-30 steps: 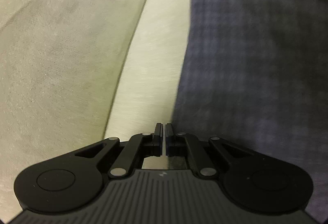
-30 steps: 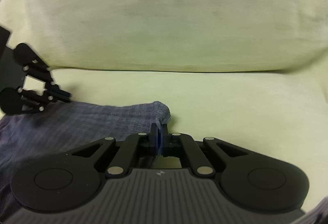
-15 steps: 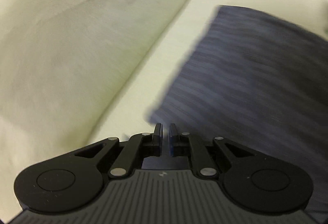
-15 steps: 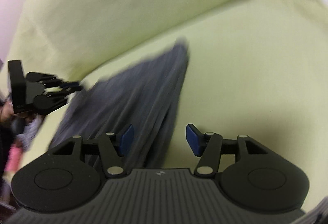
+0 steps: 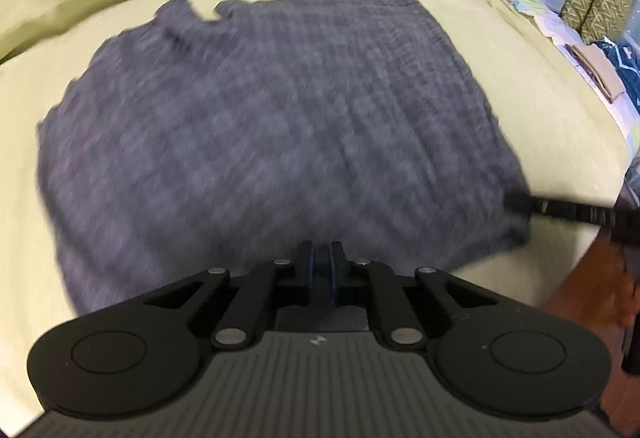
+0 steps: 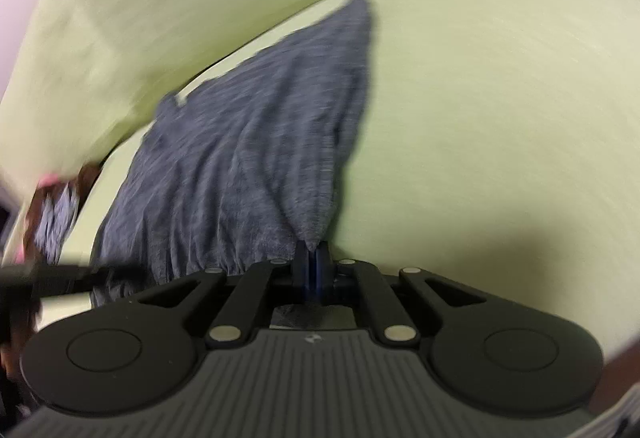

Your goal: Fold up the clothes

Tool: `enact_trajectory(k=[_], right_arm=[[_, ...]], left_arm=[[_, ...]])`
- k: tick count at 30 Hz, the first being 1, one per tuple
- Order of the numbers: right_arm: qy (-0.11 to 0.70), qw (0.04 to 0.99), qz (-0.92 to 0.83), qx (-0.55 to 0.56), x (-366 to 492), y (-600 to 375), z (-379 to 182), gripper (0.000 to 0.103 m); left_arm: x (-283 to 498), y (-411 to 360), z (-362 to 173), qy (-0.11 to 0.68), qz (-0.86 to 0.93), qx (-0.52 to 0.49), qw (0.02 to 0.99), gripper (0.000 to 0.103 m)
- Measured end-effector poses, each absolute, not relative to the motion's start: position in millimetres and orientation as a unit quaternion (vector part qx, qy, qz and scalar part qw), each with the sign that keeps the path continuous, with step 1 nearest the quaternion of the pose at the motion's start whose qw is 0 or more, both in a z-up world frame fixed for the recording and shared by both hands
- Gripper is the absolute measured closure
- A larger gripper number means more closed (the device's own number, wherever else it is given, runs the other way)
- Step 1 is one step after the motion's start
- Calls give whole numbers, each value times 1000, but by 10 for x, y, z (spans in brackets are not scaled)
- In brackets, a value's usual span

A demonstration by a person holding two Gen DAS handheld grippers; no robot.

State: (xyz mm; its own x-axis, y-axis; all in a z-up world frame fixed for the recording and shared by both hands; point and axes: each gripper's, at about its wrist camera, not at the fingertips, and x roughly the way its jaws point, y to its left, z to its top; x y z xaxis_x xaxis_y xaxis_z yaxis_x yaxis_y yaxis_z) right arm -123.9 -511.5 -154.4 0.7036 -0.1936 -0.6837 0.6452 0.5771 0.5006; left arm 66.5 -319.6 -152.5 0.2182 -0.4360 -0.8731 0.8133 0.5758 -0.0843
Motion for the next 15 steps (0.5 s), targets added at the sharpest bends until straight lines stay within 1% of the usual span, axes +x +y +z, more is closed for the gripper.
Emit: enact_trajectory(k=[1,2,3,4,6,7,8,9,11,12,14,15], right_arm=[[295,839,-255,379,-1245,-5086,-1533,98],[303,842,-265,359,-1226,-5017,-1475,82],[306,849,-282,325,-1198,-4909,-1362,69],[298,857,-295,300,-1179,-4820,-1268,60],[278,873,-302,264,-1100,-4680,-1167,61],[291,872,-302,253,-1019,-4653,-1217,65],[326,864,-302,238,-910,-4620,-1305,89],[351,856,-304,227,-834,-4599,-1370,93],[350,852,-319,224,-833,-4559,-1354,92],[345,852,-329,218,-838,-4521,-1304,89],[309,868,-349,171,-794,-4387,-1066,39],[281,884,-344,146,-754,-4328,-950,40]], left_arm=[[633,-3116,-1489,467,-409,201,758,92],[601,-3026,-1459,465,-406,195,762,92],[591,-2983,-1447,463,-405,190,765,92],[584,-2879,-1429,461,-403,179,770,92],[616,-2754,-1465,459,-399,173,775,91],[658,-2682,-1504,459,-397,171,777,91],[709,-2643,-1545,462,-396,177,774,91],[760,-2607,-1586,466,-395,184,770,91],[904,-2518,-1645,455,-422,188,761,92],[1009,-2478,-1611,450,-436,181,758,91],[1224,-2397,-1532,438,-463,165,752,91],[1369,-2390,-1482,425,-469,171,755,91]])
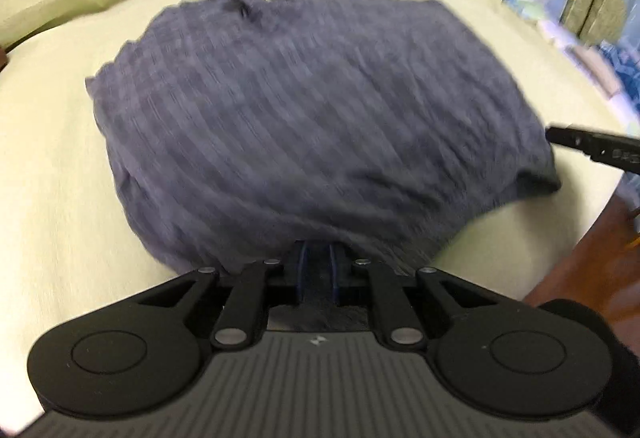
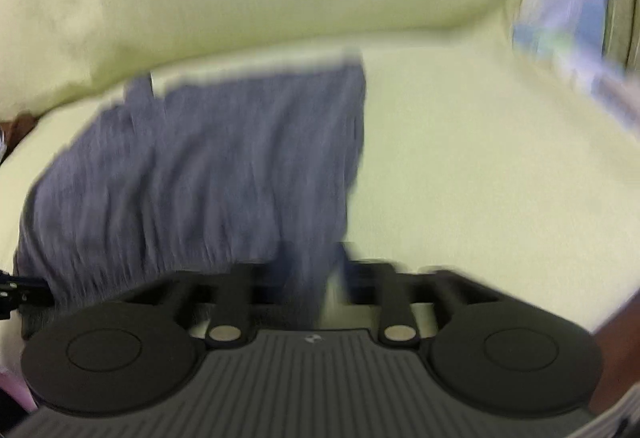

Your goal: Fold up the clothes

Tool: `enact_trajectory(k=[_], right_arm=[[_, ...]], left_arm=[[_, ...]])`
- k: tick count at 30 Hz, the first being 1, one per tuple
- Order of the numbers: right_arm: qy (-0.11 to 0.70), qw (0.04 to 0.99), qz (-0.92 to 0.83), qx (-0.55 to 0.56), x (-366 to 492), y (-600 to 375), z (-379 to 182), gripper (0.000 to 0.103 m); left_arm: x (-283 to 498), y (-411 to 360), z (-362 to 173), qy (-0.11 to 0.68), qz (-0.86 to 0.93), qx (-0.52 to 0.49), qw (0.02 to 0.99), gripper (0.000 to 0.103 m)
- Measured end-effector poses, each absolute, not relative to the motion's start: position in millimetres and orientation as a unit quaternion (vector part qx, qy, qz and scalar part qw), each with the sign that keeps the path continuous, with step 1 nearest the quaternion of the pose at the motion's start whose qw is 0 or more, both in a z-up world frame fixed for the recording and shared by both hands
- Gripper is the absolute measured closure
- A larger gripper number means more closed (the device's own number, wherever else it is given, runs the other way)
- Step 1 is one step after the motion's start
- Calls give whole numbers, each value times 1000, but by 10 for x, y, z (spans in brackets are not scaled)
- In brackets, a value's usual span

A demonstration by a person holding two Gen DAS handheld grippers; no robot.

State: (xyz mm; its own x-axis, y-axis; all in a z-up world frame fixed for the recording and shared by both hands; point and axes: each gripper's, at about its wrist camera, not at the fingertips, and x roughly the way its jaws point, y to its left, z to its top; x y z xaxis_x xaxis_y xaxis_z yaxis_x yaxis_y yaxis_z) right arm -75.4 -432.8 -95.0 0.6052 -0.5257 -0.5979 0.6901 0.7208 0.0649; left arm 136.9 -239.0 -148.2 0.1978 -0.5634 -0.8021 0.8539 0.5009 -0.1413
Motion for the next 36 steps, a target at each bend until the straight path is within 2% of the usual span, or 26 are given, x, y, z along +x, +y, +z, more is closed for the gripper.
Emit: enact_trajectory(k=[1,4,5,10,13,17,19,23,29,36], right_arm=[[266,901,-315,132,-672,-4313,-875,42],[303,928,-173,129,-114,-4410,-815,91],[339,922,-134,127,182,-4414,-856,96],[415,902,-42,112,1000,-4142,-736,95],[449,887,-3,106,1261,-4044,-444,95],[471,878,43,71,1558,-4005,55,95],[477,874,62,75,1781,-4067,259,95],[496,863,93,38,2158,-4108,300,93],[521,846,109,-39,2847,-4331,19,93],[534,828,133,-108,3432,-4665,-316,92]], left_arm=[[1518,-2385,-1431,412,-475,177,757,91],[1923,-2398,-1338,411,-459,197,763,91],[2051,-2407,-1319,418,-447,203,765,92],[2514,-2433,-1185,490,-398,220,744,93],[2592,-2408,-902,520,-392,215,728,99],[2783,-2310,-344,521,-397,175,735,99],[2935,-2282,-260,522,-404,160,734,98],[3326,-2309,-418,510,-430,163,727,98],[3847,-2548,-744,491,-468,200,707,98],[4105,-2974,-1015,477,-486,231,695,98]])
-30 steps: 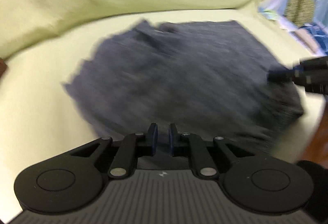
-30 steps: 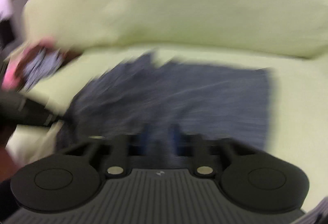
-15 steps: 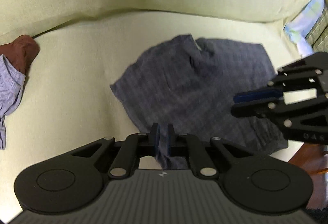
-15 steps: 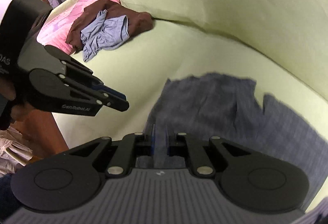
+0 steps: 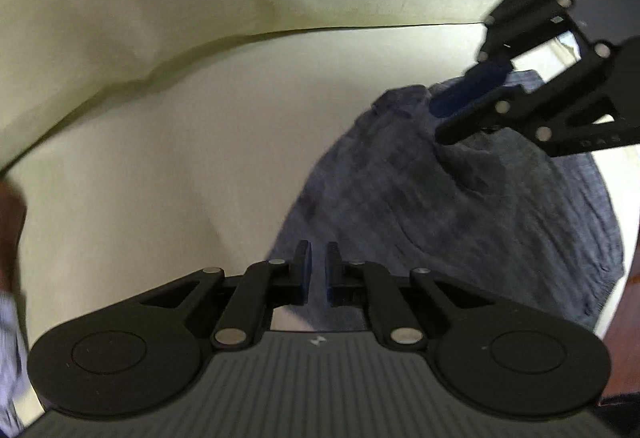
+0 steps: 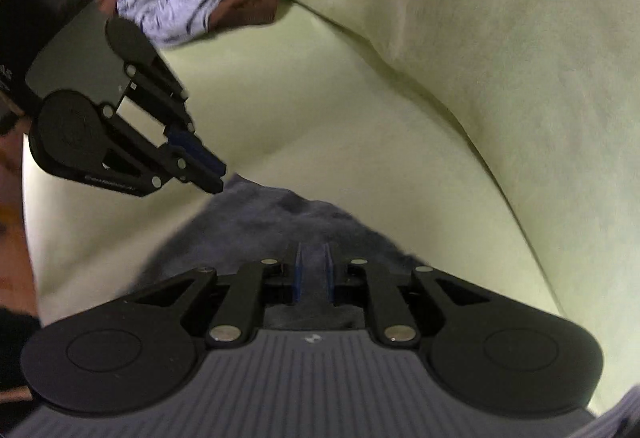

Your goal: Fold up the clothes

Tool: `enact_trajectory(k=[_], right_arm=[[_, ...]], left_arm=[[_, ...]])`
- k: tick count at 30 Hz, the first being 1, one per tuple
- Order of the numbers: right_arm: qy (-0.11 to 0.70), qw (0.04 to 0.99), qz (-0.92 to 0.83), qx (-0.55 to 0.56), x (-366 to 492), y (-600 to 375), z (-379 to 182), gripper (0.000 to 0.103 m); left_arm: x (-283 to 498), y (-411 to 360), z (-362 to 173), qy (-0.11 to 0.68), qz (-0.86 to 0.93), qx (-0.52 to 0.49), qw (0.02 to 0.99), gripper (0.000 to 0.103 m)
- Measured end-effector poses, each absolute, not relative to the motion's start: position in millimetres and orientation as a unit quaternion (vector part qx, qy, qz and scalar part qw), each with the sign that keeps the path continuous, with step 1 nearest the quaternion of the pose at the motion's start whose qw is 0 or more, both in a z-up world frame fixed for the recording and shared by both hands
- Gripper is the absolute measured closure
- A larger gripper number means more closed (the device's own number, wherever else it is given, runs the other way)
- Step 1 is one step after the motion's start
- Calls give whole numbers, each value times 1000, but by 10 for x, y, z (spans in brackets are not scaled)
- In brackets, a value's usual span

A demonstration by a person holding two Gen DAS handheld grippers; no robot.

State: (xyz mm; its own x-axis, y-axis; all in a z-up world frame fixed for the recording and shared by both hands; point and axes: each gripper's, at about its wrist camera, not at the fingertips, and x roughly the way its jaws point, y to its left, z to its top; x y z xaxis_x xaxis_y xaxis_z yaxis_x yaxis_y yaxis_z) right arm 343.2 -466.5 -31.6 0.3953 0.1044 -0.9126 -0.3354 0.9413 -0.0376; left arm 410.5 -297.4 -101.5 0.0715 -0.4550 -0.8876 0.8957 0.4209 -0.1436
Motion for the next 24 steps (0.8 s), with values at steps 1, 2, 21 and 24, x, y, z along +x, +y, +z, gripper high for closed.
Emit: enact_trajectory(k=[1,2,21,24], right_arm=[[540,822,143,-114,3487,-4700,-376,91],[551,810,157,-124,3565,-4750,-477,88],[645,665,303,-221,3537,-5426,-941,82],[643,668,304,-222,3535,-5435,-948,82]], left_arm=[[4128,-3036,-1058,481,-486,227,693,98],[4141,-3097,-1101,485,-484,227,692,98],[4106,-3429,-1380,450,-544,339,622,98],[4111,-3492,-1439,446,-566,357,594,97]])
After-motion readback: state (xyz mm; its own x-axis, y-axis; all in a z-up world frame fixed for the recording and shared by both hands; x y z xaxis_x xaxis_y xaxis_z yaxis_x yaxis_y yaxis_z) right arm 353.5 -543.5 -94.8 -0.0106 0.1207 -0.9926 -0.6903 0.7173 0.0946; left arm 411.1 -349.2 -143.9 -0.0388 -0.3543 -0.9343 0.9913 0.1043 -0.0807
